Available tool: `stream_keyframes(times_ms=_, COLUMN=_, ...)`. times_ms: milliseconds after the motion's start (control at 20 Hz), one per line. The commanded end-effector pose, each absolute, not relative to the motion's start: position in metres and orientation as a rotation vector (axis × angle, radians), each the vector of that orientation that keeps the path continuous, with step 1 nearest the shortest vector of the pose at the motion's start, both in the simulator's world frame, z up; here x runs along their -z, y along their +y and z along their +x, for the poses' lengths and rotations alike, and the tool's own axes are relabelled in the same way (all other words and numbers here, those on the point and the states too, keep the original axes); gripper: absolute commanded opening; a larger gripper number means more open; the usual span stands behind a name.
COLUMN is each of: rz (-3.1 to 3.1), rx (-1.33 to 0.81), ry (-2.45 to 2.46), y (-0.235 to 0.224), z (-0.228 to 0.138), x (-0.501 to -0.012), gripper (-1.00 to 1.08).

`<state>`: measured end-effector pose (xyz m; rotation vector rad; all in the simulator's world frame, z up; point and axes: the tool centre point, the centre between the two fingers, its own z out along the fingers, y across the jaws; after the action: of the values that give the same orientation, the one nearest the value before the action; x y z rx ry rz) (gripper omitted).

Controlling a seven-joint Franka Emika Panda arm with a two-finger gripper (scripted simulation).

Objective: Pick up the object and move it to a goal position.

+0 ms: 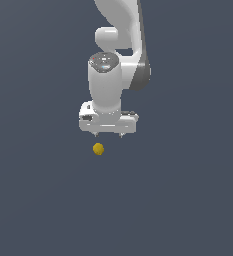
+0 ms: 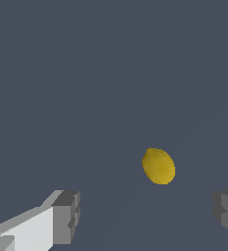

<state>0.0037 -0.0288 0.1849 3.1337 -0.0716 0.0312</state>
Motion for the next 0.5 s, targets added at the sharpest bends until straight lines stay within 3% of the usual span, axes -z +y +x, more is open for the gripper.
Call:
stream_keyframes(times_ms=0, rz=3.134, rx=-0.029, ry=-0.080, y=-0.030, z=0.003, x=-0.182, gripper=1.00)
stream_keyframes(times_ms=450, rz=3.130, rx=-0.016, ry=-0.292, y=-0.055, z=-0.005, x=-0.136, gripper=1.00)
